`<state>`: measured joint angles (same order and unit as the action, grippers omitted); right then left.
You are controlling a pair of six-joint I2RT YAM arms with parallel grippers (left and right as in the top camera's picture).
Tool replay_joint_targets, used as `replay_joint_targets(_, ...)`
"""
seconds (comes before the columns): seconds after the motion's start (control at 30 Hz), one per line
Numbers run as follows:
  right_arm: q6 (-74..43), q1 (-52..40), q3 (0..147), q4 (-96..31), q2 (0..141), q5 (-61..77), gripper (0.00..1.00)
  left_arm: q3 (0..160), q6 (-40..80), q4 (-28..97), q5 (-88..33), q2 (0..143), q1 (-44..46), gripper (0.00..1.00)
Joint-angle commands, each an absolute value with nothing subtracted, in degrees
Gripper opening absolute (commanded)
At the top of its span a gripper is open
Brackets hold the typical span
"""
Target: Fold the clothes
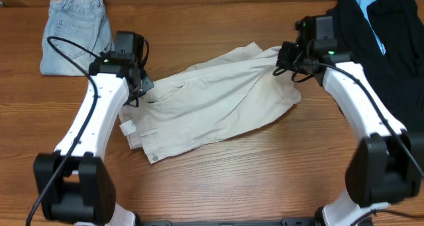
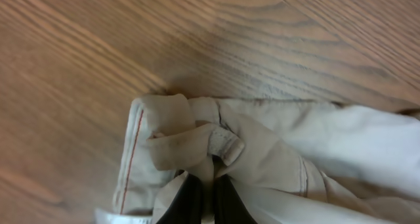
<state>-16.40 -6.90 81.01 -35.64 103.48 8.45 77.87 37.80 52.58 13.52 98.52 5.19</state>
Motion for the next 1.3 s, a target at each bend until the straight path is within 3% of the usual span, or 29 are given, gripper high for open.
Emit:
replay_joint_targets(0.0,-14.96,-7.18,81.71,-31.77,108.16,9.26,0.04,77.60,38.59,50.24,16.99,102.08,4.40,0.04)
replay_joint_targets(0.13,-14.92,-7.18,81.71,-26.98,112.31,9.32,0.04,77.60,38.59,46.70,17.82,105.51,4.40,0.04)
replay_joint_targets(0.17,-14.90,-7.16,81.71,-26.00,113.06,9.32,0.14,77.60,38.61,45.67,18.13,106.21,4.40,0.04)
replay_joint_targets(0.2,-14.66,-7.16,81.71,-25.21,113.62,9.32,0.33,77.60,38.61,44.47,18.46,106.94,4.40,0.04)
replay_joint_targets(0.23,-14.46,-7.16,81.71,-24.62,114.08,9.32,0.59,77.60,38.61,43.42,18.63,107.57,4.38,0.04)
replay_joint_targets(0.27,-14.46,-7.16,81.71,-24.49,114.26,9.28,0.81,77.60,38.61,42.30,18.61,108.12,4.36,0.11)
replay_joint_targets(0.3,-14.46,-7.11,81.71,-24.51,114.26,9.30,0.97,77.60,38.59,41.60,18.59,108.33,4.36,0.27)
replay_joint_targets(0.33,-14.46,-6.98,81.78,-24.71,114.19,9.30,1.00,77.60,38.59,41.04,18.63,108.38,4.25,0.45)
replay_joint_targets(0.37,-14.48,-6.61,82.24,-26.20,113.67,9.32,1.00,77.69,38.50,40.34,18.59,108.22,3.86,0.67)
replay_joint_targets(0.5,-14.48,-5.48,84.38,-33.87,111.02,9.32,1.00,80.49,34.57,43.05,17.15,108.12,2.50,1.00)
replay_joint_targets(0.7,-14.48,-3.01,85.67,-48.10,107.37,9.32,1.00,91.13,30.85,58.70,15.64,108.09,-0.19,1.00)
replay_joint_targets(0.83,-12.56,-2.70,83.29,-52.40,107.70,9.32,1.00,98.06,23.53,66.70,5.67,108.09,-2.68,1.00)
replay_joint_targets(1.0,-12.73,-2.87,77.87,-49.89,107.70,9.34,0.96,99.26,13.93,70.00,-5.69,108.12,-3.40,1.00)
replay_joint_targets(1.27,-14.76,-2.87,69.32,-37.06,107.81,9.10,0.84,99.11,11.77,69.84,-6.00,108.12,-2.96,1.00)
